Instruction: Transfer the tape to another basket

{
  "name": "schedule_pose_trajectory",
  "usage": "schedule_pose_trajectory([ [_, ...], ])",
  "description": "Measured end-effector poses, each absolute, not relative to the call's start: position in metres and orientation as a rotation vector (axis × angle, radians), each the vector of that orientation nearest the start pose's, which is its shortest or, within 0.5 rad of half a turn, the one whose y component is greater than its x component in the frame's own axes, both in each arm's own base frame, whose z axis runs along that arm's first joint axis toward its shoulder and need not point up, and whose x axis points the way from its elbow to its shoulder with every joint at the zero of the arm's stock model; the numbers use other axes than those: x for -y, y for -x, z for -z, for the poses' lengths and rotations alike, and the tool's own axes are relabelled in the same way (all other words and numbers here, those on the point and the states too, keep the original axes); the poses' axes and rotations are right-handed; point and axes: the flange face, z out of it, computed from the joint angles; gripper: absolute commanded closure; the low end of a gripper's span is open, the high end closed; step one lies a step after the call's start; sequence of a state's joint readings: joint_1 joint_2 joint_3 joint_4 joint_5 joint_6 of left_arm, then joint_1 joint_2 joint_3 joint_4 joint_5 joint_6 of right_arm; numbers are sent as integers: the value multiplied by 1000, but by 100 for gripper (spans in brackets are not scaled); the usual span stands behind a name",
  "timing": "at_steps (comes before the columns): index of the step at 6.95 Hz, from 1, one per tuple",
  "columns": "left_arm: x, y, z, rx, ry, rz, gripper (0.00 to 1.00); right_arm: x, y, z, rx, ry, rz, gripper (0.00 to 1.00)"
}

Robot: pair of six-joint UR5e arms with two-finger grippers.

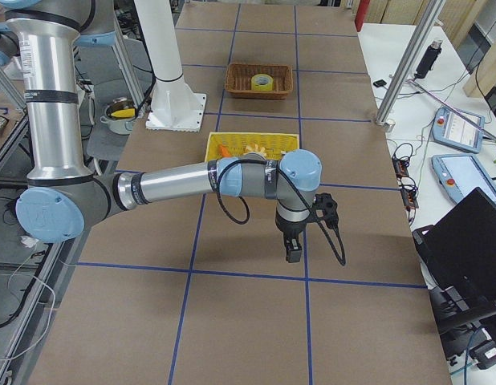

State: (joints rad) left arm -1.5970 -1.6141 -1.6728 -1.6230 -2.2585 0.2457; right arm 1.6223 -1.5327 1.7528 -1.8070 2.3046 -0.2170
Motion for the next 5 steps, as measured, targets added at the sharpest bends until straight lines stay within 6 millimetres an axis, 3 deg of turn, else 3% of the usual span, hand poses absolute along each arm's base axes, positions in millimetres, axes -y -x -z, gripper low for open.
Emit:
schedule_pose_trajectory([
  [2,508,110,-597,-671,-164,-280,1,493,-92,-585,732,-68,147,0],
  [5,507,113,-589,-678,-153,-257,1,493,-92,-591,733,-55,141,0],
])
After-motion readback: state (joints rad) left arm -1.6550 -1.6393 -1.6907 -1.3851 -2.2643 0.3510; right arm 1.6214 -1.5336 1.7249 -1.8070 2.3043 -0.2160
